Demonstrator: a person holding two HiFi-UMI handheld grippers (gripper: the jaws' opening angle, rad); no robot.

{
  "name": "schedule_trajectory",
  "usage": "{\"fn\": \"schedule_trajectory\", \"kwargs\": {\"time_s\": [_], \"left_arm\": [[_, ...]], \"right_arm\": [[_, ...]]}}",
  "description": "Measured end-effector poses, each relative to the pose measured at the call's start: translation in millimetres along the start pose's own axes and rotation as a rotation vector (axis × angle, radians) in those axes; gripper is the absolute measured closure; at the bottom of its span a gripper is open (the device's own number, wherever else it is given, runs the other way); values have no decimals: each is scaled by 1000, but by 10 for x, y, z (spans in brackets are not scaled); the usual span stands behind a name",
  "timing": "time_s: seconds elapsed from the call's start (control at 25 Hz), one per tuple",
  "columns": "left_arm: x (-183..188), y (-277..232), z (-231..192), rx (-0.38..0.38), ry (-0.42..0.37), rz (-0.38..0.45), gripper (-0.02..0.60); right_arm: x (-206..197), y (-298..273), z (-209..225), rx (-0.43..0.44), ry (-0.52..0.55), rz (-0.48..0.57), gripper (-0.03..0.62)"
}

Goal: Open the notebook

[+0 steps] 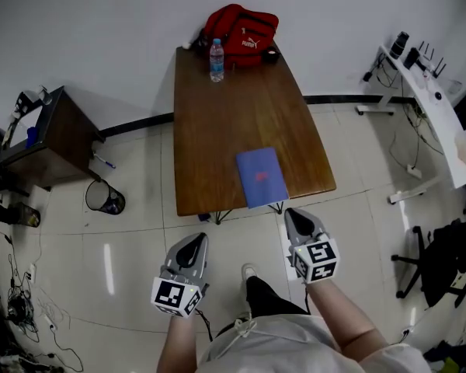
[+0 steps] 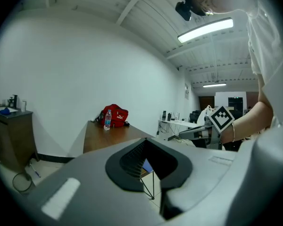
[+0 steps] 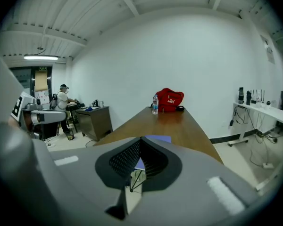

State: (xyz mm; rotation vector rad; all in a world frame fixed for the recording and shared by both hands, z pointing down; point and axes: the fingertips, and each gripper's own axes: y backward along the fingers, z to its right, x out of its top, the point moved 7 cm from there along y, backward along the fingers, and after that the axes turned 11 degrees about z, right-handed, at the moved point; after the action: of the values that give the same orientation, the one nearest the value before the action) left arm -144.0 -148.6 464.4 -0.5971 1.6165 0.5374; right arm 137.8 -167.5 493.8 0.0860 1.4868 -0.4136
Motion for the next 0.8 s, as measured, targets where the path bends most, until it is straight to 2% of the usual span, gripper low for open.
{"fn": "schedule_trajectory", "kwargs": {"time_s": [0.08,0.32,0.36,0.4,0.68,0.8], "left_arm": [[-88,-261,-84,-15,1,-26,575],[-483,-773,-270,-24,79,-114,575],[-548,-829,-304,-22,90,-127,575],[-610,-881,-336,-20,102,-138,575],[-923,-1052,-359,-17,153,-200,575],[-974,-1096,-332,-25,165,-208,574]], "right_arm": [[-123,-241,180,-11,-6,-51,586],[-660,-680,628,-67,-45,-223,579],[-748,-726,684,-76,-53,-245,531],[-827,-769,737,-85,-61,-263,517],[-1240,-854,893,-113,-117,-347,517],[-1322,-851,876,-110,-128,-336,523]]}}
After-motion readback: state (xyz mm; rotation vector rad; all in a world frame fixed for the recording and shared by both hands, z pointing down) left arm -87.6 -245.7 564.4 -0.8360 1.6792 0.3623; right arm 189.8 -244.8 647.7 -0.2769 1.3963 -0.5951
